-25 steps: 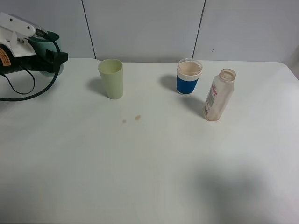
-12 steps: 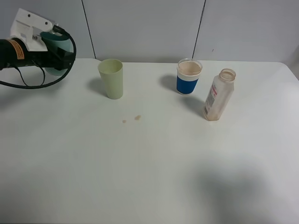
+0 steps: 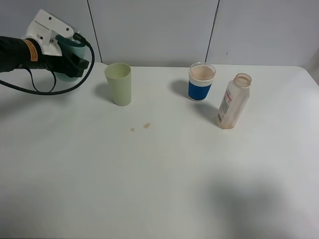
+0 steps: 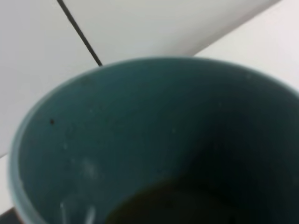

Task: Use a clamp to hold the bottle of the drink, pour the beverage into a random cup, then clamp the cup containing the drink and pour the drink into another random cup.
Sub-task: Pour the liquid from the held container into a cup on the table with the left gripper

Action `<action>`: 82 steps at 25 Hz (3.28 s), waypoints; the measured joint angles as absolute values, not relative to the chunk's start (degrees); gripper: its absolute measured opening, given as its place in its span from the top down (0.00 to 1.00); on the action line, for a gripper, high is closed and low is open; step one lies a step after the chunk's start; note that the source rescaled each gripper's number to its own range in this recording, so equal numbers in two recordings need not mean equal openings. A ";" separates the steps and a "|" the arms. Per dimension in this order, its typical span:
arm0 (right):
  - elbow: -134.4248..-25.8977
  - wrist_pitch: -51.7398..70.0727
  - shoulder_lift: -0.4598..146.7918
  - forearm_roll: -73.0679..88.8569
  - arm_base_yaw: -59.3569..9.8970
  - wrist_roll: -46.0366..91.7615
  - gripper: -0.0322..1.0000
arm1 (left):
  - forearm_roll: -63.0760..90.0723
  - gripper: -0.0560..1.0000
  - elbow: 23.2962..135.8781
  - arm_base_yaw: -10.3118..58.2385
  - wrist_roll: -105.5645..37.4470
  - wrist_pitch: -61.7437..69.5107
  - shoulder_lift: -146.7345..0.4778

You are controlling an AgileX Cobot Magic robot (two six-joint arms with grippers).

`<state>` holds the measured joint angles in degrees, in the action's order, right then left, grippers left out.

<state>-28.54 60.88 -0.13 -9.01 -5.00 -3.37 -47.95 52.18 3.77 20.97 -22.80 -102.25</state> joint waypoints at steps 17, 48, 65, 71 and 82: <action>-28.54 60.88 -0.13 -9.01 -5.00 -3.37 0.00 | -46.52 0.93 52.25 5.93 10.09 -16.18 -99.21; -28.54 60.88 -0.13 -9.01 -5.00 -3.37 0.00 | -55.70 0.93 58.89 12.95 9.32 -3.93 -99.15; -28.54 60.88 -0.13 -9.01 -5.00 -3.37 0.00 | -57.68 0.93 58.89 15.87 9.32 -2.05 -102.32; -28.54 60.88 -0.13 -9.01 -5.00 -3.37 0.00 | -59.13 0.93 58.89 16.08 9.32 -1.46 -102.51; -28.54 60.88 -0.13 -9.01 -5.00 -3.37 0.00 | -60.70 0.93 62.24 16.08 9.32 0.87 -102.59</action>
<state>-28.54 60.88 -0.13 -9.01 -5.00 -3.37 -60.70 62.24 16.08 9.32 0.87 -102.59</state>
